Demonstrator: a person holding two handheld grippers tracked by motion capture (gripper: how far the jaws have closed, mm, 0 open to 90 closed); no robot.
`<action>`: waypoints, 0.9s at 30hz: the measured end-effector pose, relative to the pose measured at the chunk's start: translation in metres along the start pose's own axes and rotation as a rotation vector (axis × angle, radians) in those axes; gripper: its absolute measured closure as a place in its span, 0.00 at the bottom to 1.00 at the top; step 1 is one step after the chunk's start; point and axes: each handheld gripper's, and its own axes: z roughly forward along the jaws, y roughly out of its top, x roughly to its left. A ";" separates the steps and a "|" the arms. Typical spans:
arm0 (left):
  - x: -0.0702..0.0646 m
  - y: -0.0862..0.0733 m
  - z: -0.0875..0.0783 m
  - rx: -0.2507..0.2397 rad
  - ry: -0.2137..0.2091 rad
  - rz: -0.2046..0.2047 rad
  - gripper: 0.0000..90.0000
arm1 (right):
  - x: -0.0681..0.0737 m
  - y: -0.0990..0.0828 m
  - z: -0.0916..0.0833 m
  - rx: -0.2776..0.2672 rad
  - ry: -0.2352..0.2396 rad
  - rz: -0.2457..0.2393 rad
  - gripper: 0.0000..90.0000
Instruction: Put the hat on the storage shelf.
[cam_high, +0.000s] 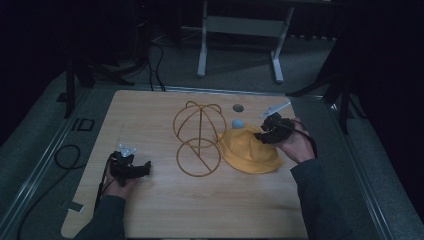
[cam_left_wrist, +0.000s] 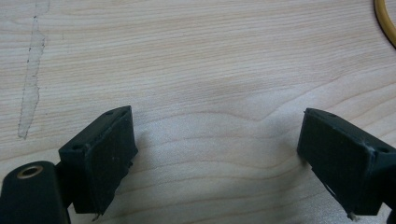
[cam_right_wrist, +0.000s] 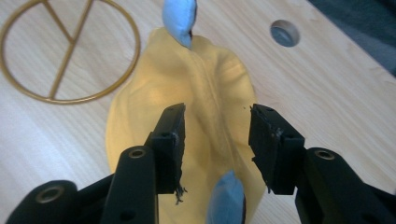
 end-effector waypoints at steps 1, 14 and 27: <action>0.000 0.000 0.000 0.000 0.000 0.000 0.13 | -0.001 0.002 0.000 0.008 0.007 -0.007 0.61; 0.000 0.000 0.000 0.000 0.000 0.000 0.13 | -0.002 0.025 0.014 0.149 0.063 -0.106 0.61; 0.000 0.000 0.000 0.000 0.000 0.000 0.13 | -0.006 0.044 0.041 0.329 0.135 -0.153 0.66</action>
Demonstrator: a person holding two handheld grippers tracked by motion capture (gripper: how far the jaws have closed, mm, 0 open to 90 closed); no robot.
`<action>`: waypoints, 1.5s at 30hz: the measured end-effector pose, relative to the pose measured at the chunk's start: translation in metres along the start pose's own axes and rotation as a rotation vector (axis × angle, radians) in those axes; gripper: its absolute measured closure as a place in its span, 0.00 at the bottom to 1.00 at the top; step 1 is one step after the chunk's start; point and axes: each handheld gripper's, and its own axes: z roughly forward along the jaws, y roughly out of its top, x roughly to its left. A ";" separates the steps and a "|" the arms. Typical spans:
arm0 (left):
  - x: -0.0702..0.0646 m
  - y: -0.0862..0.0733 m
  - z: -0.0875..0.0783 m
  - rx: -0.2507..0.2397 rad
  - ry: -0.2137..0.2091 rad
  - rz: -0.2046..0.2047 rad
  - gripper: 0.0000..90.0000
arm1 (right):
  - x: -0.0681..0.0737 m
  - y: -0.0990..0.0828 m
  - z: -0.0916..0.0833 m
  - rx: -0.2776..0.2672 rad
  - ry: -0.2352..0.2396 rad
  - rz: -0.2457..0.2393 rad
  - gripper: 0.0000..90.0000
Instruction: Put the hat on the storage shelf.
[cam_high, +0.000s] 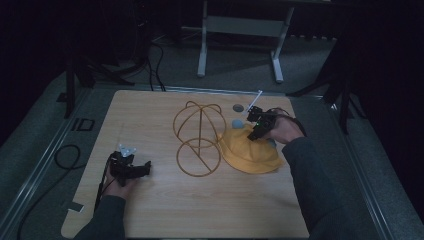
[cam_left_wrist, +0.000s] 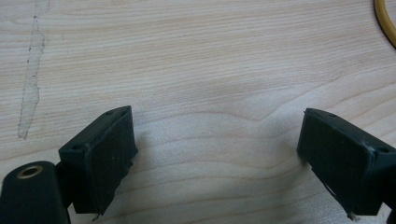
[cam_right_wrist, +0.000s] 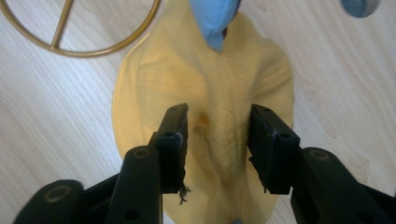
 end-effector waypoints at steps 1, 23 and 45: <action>0.000 0.000 0.000 0.000 -0.001 0.000 0.13 | 0.000 0.001 0.002 0.014 -0.001 -0.001 0.67; 0.000 0.000 0.000 0.000 0.000 0.000 0.13 | -0.003 0.005 -0.004 0.057 -0.008 -0.049 0.93; 0.000 0.000 0.000 0.000 0.000 -0.001 0.13 | -0.012 -0.003 -0.036 -0.093 -0.025 -0.039 0.93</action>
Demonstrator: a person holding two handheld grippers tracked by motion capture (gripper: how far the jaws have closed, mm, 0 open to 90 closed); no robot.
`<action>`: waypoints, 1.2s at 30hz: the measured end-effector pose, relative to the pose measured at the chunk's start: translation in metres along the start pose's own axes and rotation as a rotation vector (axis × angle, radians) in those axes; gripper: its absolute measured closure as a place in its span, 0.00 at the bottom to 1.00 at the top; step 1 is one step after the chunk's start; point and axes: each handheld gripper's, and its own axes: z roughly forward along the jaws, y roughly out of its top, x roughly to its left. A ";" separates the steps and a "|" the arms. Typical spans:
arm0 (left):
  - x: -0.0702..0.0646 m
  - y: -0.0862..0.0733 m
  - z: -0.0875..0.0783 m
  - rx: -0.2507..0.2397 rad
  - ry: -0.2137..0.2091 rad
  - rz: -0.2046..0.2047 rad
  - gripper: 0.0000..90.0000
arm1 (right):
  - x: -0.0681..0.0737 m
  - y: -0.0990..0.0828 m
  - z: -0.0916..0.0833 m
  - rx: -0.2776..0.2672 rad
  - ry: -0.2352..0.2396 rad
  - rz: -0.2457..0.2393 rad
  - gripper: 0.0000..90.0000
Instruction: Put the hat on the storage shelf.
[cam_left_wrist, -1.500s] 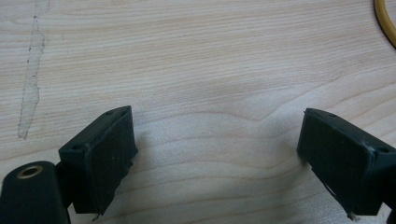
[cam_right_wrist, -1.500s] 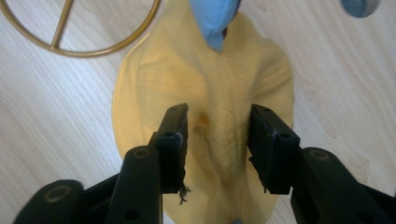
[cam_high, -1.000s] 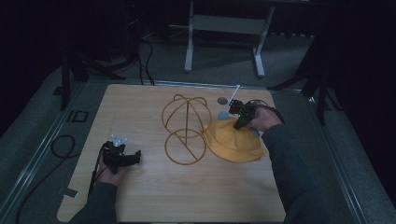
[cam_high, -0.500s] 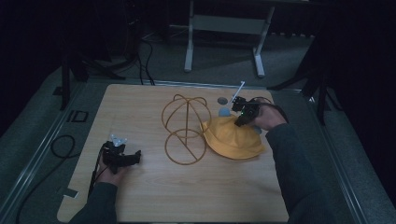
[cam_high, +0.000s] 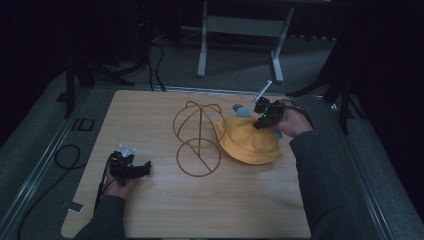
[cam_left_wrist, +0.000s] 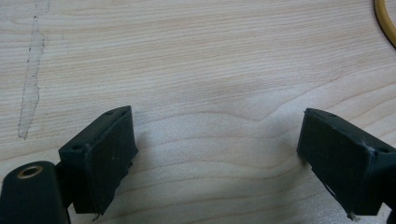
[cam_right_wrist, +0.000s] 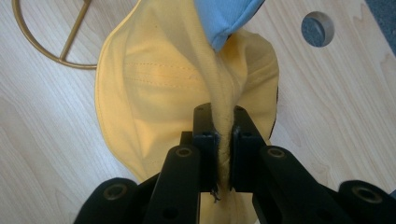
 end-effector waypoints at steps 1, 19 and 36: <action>0.000 0.000 0.000 0.000 0.000 0.000 0.13 | 0.000 0.000 -0.001 -0.006 0.000 0.003 0.93; 0.000 0.000 0.000 -0.001 0.001 -0.002 0.13 | -0.007 -0.004 -0.021 -0.088 -0.022 0.025 0.93; 0.000 0.000 0.000 -0.002 0.001 -0.002 0.13 | -0.011 -0.006 -0.042 -0.158 -0.029 0.041 0.93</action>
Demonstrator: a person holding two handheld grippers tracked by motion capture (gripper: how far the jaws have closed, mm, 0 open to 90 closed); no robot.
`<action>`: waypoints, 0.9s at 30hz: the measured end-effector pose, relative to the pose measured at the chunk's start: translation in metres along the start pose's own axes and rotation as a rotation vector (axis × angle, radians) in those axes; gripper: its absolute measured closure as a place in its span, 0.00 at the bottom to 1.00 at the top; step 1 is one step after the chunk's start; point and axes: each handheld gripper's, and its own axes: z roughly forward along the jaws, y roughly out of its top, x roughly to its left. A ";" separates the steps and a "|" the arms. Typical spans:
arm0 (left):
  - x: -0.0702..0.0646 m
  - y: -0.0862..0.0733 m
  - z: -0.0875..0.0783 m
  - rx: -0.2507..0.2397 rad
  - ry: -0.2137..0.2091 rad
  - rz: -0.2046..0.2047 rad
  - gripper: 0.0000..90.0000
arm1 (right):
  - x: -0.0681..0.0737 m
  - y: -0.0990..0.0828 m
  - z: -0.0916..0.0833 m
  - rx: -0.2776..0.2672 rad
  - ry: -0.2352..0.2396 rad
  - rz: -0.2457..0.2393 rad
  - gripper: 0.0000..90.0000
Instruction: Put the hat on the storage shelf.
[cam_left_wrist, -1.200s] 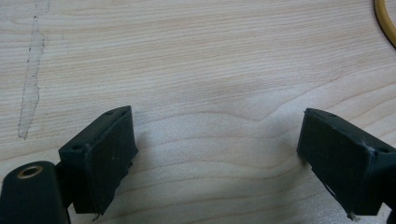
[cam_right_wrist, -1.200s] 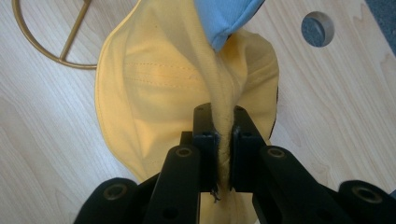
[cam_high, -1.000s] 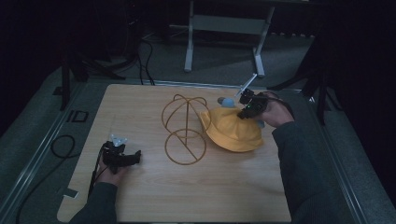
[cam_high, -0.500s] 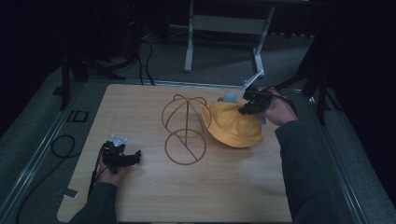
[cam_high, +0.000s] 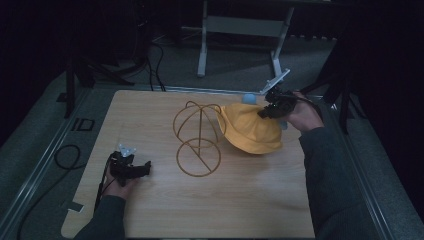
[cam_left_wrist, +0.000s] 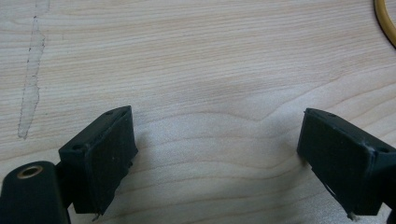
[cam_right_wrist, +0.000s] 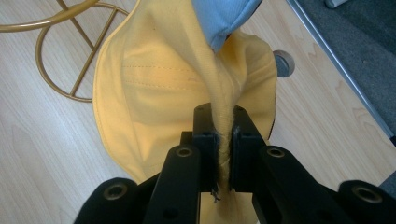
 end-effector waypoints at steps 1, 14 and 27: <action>0.000 0.000 0.000 0.000 0.000 0.000 0.13 | -0.001 0.000 -0.001 -0.002 -0.001 -0.004 0.93; 0.000 0.000 0.000 0.002 -0.001 0.001 0.13 | -0.005 0.003 -0.021 -0.041 -0.020 0.001 0.93; 0.000 0.000 0.000 0.002 -0.001 0.001 0.13 | -0.009 0.003 -0.042 -0.091 -0.027 0.011 0.93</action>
